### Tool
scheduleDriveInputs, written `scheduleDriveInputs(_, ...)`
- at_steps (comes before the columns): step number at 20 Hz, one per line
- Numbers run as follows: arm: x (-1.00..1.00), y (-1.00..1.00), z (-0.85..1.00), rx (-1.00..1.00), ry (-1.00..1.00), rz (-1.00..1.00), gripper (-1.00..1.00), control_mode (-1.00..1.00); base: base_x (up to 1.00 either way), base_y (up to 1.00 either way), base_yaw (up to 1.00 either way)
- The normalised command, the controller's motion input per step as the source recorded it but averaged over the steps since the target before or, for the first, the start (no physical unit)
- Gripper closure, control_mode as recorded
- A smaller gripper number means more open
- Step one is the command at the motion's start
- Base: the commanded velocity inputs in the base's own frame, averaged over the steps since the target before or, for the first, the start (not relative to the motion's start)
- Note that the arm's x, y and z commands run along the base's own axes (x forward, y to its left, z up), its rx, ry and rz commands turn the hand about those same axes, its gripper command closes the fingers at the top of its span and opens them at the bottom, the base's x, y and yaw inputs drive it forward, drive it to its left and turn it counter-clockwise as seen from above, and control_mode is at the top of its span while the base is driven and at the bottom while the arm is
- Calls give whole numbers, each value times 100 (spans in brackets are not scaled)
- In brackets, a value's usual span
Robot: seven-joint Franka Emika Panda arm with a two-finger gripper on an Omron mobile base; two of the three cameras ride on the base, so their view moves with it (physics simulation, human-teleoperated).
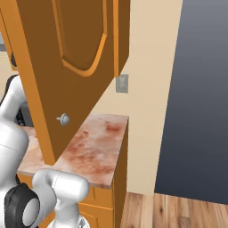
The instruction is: Collect the paprika, ketchup, and shaker from the cabinet and place them next to the stove.
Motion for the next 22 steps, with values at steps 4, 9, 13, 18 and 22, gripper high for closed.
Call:
scheduleDriveInputs(4,33,0,0,0,3,1,-100,-100,0,0,0)
scheduleDriveInputs(9,36,-1,6,0,1,0,-100,-100,0,0,0)
scheduleDriveInputs(13,31,-10,14,0,0,-2,-100,-100,0,0,0)
scheduleDriveInputs(18,22,-8,4,1,0,-1,-100,-100,0,0,0)
scheduleDriveInputs(22,29,-12,0,3,1,0,-100,-100,0,0,0)
